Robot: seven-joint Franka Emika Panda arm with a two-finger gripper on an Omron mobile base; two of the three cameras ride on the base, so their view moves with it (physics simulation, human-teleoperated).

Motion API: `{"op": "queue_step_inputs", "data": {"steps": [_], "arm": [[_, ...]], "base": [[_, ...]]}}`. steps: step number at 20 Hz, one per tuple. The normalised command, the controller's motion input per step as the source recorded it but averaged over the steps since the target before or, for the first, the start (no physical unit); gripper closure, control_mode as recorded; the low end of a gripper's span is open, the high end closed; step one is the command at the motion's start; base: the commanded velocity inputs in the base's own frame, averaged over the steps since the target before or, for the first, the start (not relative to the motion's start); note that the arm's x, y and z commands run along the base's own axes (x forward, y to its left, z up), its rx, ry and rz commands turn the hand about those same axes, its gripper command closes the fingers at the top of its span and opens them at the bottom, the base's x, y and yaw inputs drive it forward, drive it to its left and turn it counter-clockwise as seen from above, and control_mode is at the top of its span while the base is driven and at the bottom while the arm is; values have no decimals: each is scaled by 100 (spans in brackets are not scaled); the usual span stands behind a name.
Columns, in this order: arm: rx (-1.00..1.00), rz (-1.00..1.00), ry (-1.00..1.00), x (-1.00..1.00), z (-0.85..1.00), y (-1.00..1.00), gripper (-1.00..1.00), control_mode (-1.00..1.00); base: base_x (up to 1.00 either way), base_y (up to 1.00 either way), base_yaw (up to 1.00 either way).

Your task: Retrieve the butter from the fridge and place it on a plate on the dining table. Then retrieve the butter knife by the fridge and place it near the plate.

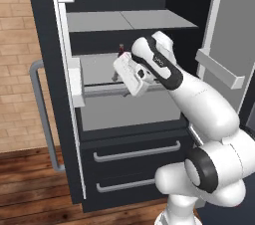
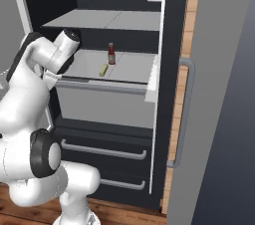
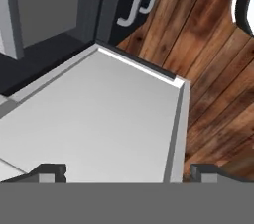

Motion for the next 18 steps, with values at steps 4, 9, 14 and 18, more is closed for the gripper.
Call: {"op": "queue_step_inputs", "data": {"steps": [4,9,14,18], "arm": [[-35,21,-1,-28,-14,-95,-100,-100],[-50,26,0,-21,-23,-60,-100,-100],[-44,40,-2,-1,-20,-58,-100,-100],[-10,59,-7,-30,-11,-52,-100,-100]], "base": [[0,0,0],[0,0,0],[0,0,0],[0,0,0]]}}
